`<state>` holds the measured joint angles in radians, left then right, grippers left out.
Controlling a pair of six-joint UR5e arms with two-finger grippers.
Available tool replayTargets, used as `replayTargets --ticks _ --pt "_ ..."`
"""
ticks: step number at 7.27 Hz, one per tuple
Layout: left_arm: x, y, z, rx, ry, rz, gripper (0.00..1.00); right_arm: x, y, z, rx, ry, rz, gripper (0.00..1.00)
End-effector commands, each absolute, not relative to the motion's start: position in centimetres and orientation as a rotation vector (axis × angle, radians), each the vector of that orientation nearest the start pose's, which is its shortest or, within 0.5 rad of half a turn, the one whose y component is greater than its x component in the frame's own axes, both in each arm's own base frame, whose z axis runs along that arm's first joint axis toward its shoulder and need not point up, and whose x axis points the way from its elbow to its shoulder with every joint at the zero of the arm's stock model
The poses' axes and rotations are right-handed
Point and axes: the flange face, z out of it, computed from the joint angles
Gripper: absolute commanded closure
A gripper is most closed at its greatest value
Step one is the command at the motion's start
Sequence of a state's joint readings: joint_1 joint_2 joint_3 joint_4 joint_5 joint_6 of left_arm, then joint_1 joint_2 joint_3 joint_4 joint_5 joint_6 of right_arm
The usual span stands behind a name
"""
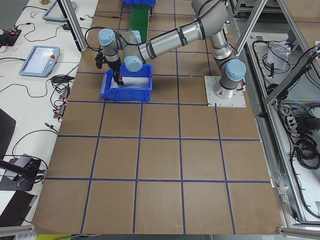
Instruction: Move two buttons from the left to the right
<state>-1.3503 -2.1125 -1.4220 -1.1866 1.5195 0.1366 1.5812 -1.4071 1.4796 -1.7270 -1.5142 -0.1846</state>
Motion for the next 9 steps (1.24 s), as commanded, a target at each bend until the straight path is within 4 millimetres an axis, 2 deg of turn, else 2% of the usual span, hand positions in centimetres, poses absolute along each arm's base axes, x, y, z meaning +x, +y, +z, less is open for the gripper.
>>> replayTargets --ticks 1,2,3,4,5,6,7,8,9 --pt "1.5 -68.8 25.3 -0.116 3.195 0.018 0.00 12.7 -57.9 44.2 -0.871 2.985 -0.178 0.00" --pt "1.6 -69.3 24.0 -0.112 3.197 0.042 0.03 10.1 -59.0 42.7 -1.056 2.930 -0.172 0.00" --pt "1.2 -69.3 23.7 -0.107 3.200 0.049 0.19 7.7 -60.4 42.5 -1.331 2.793 -0.267 0.00" --pt "0.9 -69.3 24.0 -0.100 3.199 0.042 0.40 4.1 -62.1 41.0 -1.568 2.645 -0.310 0.00" --pt "0.3 -69.6 24.4 -0.088 3.209 0.025 0.48 1.1 -63.1 39.5 -1.738 2.544 -0.296 0.00" --pt "0.3 -69.7 24.7 -0.087 3.211 0.017 0.53 -0.4 -63.5 38.7 -1.900 2.442 -0.289 0.00" --pt "0.4 -69.7 24.7 -0.085 3.209 0.012 0.54 -0.7 -64.3 36.7 -1.972 2.387 -0.286 0.00" --pt "0.2 -69.7 24.4 -0.083 3.216 0.018 0.53 -0.9 -65.3 33.4 -1.944 2.359 -0.236 0.00" --pt "0.3 -69.6 24.4 -0.073 3.216 0.020 0.52 -1.0 -65.6 32.6 -1.957 2.347 -0.215 0.00"
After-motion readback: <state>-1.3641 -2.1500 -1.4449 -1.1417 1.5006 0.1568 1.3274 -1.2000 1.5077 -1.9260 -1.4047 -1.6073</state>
